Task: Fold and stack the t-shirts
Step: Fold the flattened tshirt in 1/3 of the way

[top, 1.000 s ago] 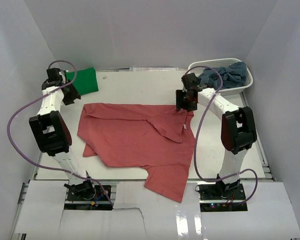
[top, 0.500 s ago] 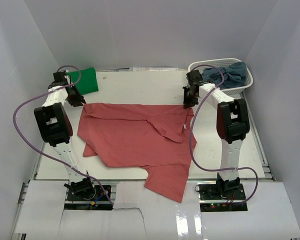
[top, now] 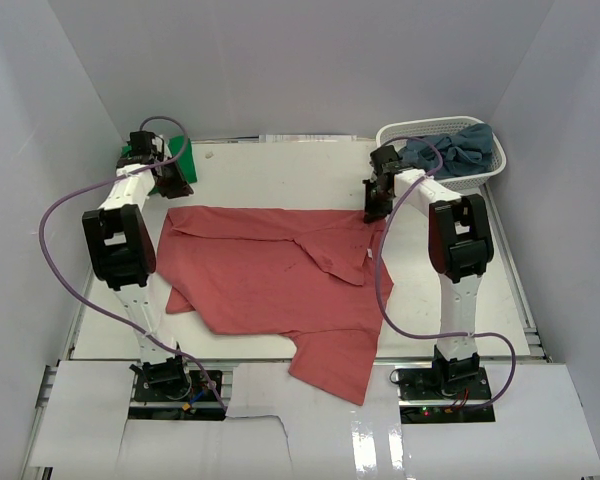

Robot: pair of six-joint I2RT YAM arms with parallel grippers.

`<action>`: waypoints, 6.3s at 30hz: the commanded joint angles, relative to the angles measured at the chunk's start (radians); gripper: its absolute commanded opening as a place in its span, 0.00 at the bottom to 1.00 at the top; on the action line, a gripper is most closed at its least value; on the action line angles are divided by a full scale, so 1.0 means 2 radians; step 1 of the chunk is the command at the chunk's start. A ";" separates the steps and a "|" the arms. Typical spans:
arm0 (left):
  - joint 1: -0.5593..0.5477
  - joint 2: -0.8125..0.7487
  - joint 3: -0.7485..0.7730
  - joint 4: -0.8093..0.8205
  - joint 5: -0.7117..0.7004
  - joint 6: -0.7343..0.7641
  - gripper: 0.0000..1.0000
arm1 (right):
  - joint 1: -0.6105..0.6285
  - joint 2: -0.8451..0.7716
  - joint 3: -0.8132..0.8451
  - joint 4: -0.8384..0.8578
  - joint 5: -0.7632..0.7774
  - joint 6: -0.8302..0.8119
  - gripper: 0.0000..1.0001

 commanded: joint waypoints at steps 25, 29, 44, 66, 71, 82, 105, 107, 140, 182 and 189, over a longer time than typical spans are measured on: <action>0.014 -0.053 -0.034 -0.022 0.027 -0.021 0.28 | -0.033 0.116 0.176 -0.047 -0.017 -0.021 0.18; 0.064 -0.102 -0.118 0.027 0.108 -0.085 0.31 | -0.037 0.116 0.175 -0.046 -0.022 -0.023 0.18; 0.099 -0.522 -0.589 0.402 0.124 -0.453 0.66 | -0.041 0.115 0.179 -0.042 -0.036 -0.028 0.21; 0.074 -0.420 -0.679 0.617 0.034 -0.606 0.69 | 0.032 0.027 0.221 -0.036 -0.073 -0.005 0.52; 0.055 -0.388 -0.668 0.633 0.015 -0.617 0.70 | 0.094 0.056 0.264 -0.017 -0.132 0.015 0.61; 0.032 -0.371 -0.645 0.650 0.003 -0.594 0.70 | 0.174 0.145 0.308 0.015 -0.178 0.013 0.66; -0.131 -0.132 -0.246 0.324 0.196 -0.181 0.54 | 0.194 -0.118 0.005 0.029 -0.024 -0.083 0.66; -0.166 -0.087 -0.181 0.274 0.211 -0.159 0.50 | 0.205 -0.149 -0.031 0.029 0.006 -0.093 0.67; -0.259 0.067 -0.053 0.238 0.244 -0.164 0.51 | 0.273 -0.062 -0.048 0.012 0.246 -0.160 0.54; -0.259 0.075 -0.095 0.251 0.257 -0.170 0.50 | 0.146 -0.029 0.057 -0.102 -0.130 -0.110 0.22; -0.259 0.076 -0.095 0.251 0.260 -0.171 0.50 | 0.114 -0.038 0.026 -0.084 -0.165 -0.090 0.62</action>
